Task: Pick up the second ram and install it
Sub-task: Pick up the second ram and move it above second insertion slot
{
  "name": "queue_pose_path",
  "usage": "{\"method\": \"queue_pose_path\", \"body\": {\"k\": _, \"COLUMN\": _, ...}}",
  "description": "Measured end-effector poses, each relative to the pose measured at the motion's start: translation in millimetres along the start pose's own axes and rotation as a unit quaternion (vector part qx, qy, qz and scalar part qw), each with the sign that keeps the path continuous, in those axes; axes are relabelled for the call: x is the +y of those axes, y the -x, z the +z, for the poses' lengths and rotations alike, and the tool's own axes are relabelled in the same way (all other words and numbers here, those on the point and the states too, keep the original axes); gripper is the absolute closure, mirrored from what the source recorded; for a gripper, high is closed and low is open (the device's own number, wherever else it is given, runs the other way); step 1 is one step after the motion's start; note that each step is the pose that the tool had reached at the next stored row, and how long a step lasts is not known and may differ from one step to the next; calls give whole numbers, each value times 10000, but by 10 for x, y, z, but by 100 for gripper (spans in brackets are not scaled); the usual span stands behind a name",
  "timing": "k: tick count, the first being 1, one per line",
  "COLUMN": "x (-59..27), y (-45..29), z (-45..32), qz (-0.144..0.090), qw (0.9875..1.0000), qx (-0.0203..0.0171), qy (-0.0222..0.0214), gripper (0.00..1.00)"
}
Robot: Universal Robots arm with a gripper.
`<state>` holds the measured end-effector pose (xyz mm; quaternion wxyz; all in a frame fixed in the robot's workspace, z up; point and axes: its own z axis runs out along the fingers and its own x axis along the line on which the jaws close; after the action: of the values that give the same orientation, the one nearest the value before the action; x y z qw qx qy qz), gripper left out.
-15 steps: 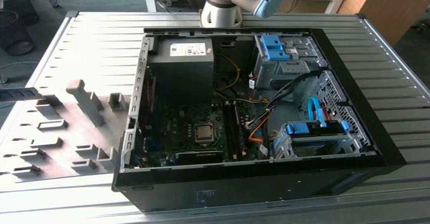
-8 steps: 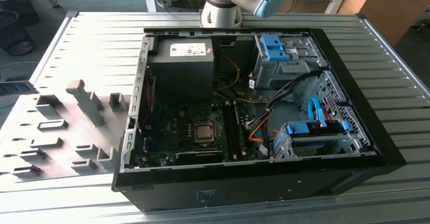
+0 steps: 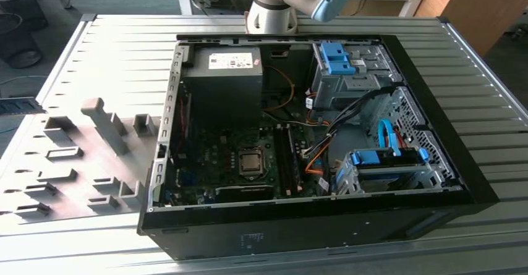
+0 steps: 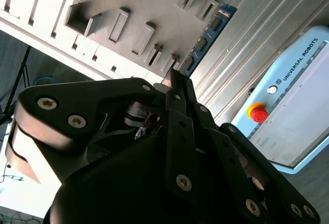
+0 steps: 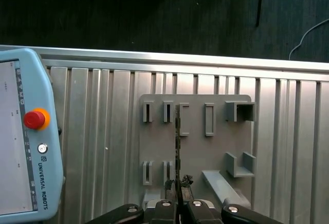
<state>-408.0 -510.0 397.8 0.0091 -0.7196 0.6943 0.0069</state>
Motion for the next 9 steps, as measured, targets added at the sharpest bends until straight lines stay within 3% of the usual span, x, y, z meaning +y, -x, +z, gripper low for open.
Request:
{"method": "queue_pose_path", "body": {"k": 5, "x": -22, "y": 1, "z": -2, "qz": -1, "qw": 10000, "qx": 0, "qy": 1, "gripper": 86}}
{"method": "queue_pose_path", "body": {"k": 9, "x": -118, "y": 0, "z": 4, "qz": 0, "qw": 10000, "qx": 0, "qy": 1, "gripper": 86}}
